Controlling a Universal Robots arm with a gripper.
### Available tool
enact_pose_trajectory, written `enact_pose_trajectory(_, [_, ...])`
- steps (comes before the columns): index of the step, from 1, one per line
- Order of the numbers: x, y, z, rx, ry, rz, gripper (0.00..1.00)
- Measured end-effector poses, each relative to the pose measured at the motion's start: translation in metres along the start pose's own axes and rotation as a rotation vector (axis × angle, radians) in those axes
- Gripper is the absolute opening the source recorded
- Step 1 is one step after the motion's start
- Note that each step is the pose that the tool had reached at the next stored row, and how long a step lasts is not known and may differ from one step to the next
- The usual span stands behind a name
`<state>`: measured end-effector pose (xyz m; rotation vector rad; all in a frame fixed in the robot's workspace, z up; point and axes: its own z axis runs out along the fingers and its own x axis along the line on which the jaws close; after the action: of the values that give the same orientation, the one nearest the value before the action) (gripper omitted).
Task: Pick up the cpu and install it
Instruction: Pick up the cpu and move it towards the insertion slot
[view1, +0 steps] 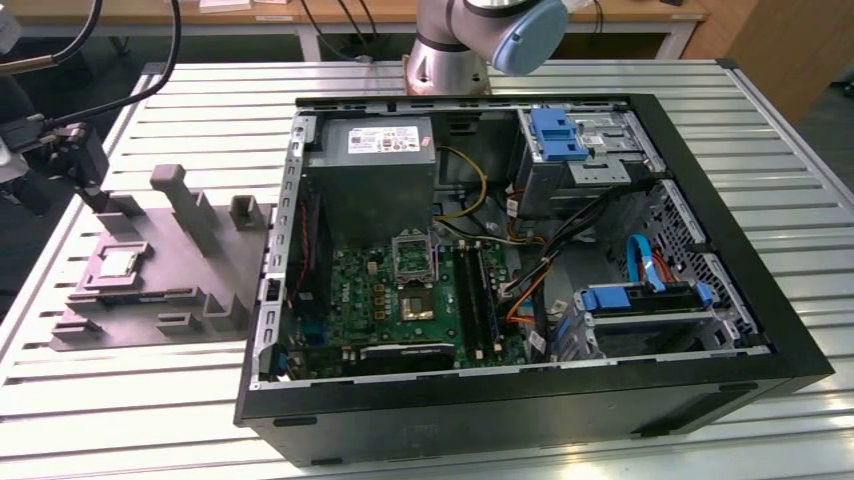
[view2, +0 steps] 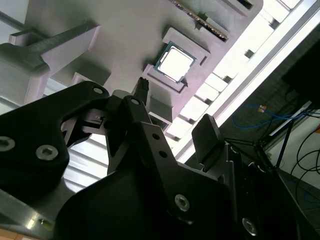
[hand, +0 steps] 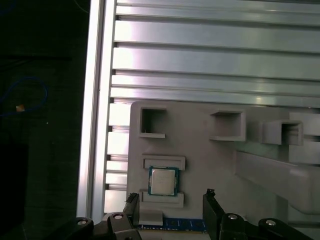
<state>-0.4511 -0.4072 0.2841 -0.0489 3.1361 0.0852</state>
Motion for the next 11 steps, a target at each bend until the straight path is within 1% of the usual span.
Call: enact_pose_trajectory(11, [0.0,0.0,0.0006,-0.0001,0.0,0.001,0.62])
